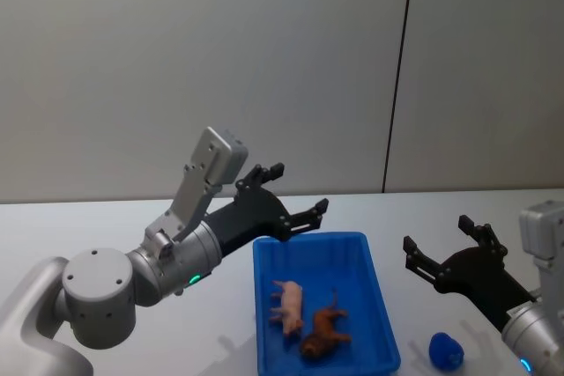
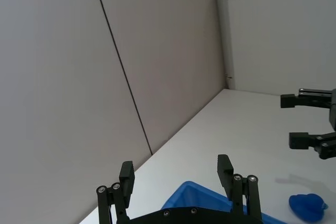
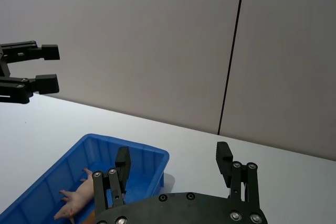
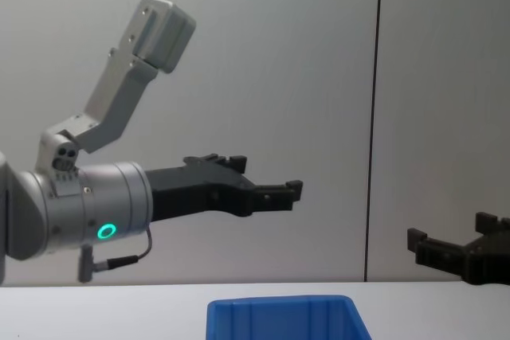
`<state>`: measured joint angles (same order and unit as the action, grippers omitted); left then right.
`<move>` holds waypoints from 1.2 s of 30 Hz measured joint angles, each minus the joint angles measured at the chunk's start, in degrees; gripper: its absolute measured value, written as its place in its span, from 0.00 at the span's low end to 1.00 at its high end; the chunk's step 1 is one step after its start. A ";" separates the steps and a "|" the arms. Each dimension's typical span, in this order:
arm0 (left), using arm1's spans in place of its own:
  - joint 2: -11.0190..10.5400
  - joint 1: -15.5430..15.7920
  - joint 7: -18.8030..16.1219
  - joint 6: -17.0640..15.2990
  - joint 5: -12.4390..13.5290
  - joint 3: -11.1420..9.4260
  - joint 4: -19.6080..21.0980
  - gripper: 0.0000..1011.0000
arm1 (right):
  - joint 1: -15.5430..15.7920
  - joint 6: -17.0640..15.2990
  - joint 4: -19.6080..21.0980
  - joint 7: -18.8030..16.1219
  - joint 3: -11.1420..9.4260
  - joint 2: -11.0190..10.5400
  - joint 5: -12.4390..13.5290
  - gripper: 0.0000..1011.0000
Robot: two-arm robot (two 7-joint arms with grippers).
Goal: Pick up the two dolls from the table and place them into the box.
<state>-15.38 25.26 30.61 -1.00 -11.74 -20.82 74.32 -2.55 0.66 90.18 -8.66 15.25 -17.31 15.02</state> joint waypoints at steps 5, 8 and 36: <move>-0.70 -0.85 -2.25 0.03 0.16 0.37 1.17 0.99 | 0.00 0.00 0.00 0.00 0.00 0.00 0.00 0.99; -1.27 -1.53 -3.91 0.14 0.61 0.63 2.09 0.99 | 0.00 0.00 0.00 0.00 0.00 0.00 0.00 0.99; -3.81 -4.76 -10.58 1.09 2.99 1.66 6.05 0.99 | 1.28 -0.63 0.66 0.91 -0.86 -1.19 0.09 0.99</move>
<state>-19.19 20.50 20.02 0.09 -8.75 -19.16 80.37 -1.27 0.04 90.84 -7.75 14.39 -18.51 15.11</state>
